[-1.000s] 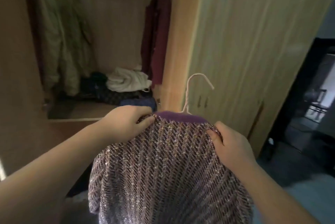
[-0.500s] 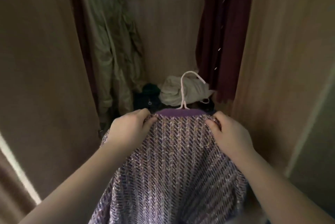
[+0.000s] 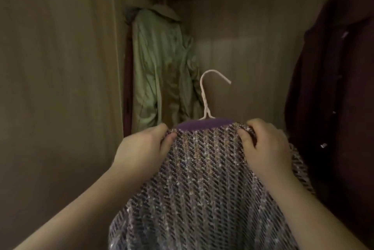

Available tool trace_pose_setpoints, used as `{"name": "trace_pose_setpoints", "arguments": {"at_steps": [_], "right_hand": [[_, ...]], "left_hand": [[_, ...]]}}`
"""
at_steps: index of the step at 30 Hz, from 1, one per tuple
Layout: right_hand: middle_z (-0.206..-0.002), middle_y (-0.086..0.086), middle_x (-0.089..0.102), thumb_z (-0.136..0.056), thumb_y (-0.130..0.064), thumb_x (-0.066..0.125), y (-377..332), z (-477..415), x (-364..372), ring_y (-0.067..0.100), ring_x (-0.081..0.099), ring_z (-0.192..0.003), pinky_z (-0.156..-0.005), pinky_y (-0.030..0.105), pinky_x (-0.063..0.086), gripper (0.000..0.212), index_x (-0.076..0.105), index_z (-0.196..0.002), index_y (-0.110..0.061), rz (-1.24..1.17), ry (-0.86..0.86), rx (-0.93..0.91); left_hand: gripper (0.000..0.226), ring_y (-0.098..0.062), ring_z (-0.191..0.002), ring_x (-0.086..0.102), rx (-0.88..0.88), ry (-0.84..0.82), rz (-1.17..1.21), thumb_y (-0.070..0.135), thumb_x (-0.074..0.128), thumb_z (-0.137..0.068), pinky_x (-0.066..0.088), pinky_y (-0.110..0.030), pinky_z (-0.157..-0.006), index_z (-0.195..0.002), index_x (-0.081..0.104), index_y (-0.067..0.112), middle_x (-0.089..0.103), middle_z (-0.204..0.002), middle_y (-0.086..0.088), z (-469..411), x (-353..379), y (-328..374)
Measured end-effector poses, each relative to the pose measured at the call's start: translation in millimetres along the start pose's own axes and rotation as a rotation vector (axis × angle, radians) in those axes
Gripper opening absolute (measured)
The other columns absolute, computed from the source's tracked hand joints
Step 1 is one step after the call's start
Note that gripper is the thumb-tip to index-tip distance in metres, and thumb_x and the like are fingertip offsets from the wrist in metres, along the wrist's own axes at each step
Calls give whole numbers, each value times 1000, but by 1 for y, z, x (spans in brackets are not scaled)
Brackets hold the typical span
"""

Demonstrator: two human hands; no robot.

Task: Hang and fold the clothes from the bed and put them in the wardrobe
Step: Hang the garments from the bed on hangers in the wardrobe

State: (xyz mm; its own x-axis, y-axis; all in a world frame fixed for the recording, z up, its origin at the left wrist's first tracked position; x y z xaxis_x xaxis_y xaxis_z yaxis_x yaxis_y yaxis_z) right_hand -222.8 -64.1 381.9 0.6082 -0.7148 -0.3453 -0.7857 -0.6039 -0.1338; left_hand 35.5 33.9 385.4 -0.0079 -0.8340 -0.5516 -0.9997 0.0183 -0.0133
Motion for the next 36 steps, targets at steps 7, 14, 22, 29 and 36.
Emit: {"name": "trace_pose_setpoints", "arguments": {"at_steps": [7, 14, 22, 29, 36], "right_hand": [[-83, -5, 56, -97, -44, 45, 5, -111, 75, 26, 57, -80, -66, 39, 43, 23, 53, -101, -22, -92, 78, -41], [-125, 0, 56, -95, -51, 32, -19, -196, 124, 25, 51, -115, -91, 47, 42, 44, 44, -129, -25, 34, 118, 92], [-162, -20, -10, -85, -76, 4, -76, -253, 219, 15, -6, -150, -120, 50, 11, 63, -17, -142, -61, -245, -59, -53], [-144, -21, -47, -80, -74, 1, -93, -337, 272, 15, -35, -140, -115, 60, -10, 67, -35, -134, -59, -298, 22, -96], [-145, -23, -41, -77, -75, -2, -103, -429, 313, 19, -25, -146, -115, 61, -5, 65, -37, -129, -62, -450, 64, -136]], "left_hand": [[34, -11, -45, 44, 75, 270, -240, 50, 44, -97, 35, -27, -37, -72, 45, 27, 43, -55, 10, -112, -9, -27], [36, -16, -47, 47, 98, 379, -399, 51, 48, -97, 35, -27, -39, -73, 45, 24, 42, -56, 8, -227, -13, -67], [36, -24, -68, 61, -13, 362, -467, 55, 38, -100, 35, -32, -50, -80, 40, 25, 58, -75, 2, -337, -8, -103], [39, -19, -55, 46, -79, 466, -571, 59, 36, -97, 31, -33, -48, -73, 35, 29, 42, -61, 7, -400, -18, -117], [41, -12, -51, 35, -140, 483, -709, 54, 38, -99, 21, -31, -45, -68, 31, 27, 44, -63, 7, -474, -26, -121]]}}
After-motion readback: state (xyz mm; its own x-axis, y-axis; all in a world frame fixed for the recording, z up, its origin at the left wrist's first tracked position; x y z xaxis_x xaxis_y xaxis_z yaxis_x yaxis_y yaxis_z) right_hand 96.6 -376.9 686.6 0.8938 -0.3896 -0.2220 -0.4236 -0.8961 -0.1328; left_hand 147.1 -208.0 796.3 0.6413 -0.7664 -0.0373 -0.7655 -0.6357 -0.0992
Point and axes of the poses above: each hand's wrist, its own z-axis away from the middle knuckle, its own x-axis out of the palm, y = z × x, the point moved 8 cm from there along -z, towards the middle knuckle
